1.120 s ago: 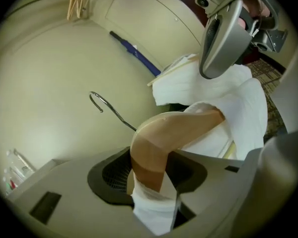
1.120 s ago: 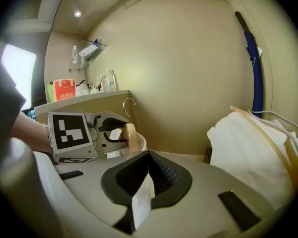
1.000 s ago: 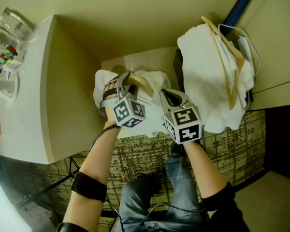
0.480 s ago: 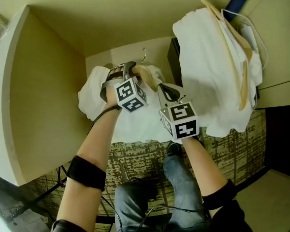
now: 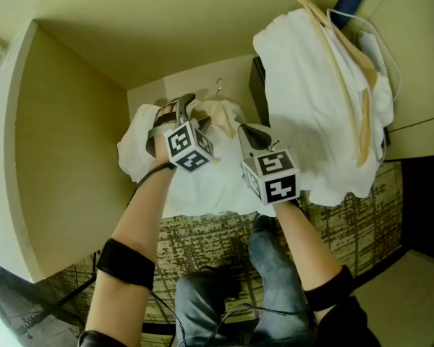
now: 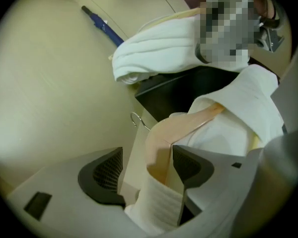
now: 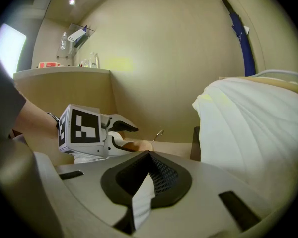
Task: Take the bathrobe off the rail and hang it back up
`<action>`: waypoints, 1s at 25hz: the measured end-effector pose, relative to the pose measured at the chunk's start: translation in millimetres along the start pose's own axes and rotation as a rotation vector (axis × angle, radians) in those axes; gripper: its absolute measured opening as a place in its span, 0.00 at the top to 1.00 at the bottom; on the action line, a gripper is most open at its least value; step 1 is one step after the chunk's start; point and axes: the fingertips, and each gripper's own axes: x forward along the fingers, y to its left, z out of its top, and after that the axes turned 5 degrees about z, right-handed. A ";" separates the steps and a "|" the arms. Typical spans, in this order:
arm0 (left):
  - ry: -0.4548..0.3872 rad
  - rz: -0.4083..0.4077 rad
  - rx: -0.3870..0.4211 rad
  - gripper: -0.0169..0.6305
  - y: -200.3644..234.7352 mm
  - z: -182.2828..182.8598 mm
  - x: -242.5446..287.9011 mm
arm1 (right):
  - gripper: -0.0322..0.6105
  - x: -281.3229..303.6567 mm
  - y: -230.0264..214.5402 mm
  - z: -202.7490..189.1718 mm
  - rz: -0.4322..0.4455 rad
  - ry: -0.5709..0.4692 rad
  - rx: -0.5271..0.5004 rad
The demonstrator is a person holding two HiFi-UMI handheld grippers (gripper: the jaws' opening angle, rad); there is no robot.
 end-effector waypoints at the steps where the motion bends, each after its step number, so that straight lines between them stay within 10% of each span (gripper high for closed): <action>1: 0.000 -0.001 0.004 0.48 4.1 1.2 -8.4 | 0.92 -3.8 1.2 6.5 0.000 0.001 0.005; 8: -0.035 0.080 -0.054 0.49 70.2 28.9 -114.8 | 0.92 -50.9 20.7 76.5 -0.003 -0.009 0.001; 20: -0.246 0.265 -0.496 0.97 194.7 136.4 -386.2 | 0.92 -208.2 98.3 249.3 0.000 -0.079 -0.112; 25: -0.354 0.240 -0.642 0.97 225.9 165.5 -488.4 | 0.92 -269.7 137.2 300.6 0.010 -0.116 -0.157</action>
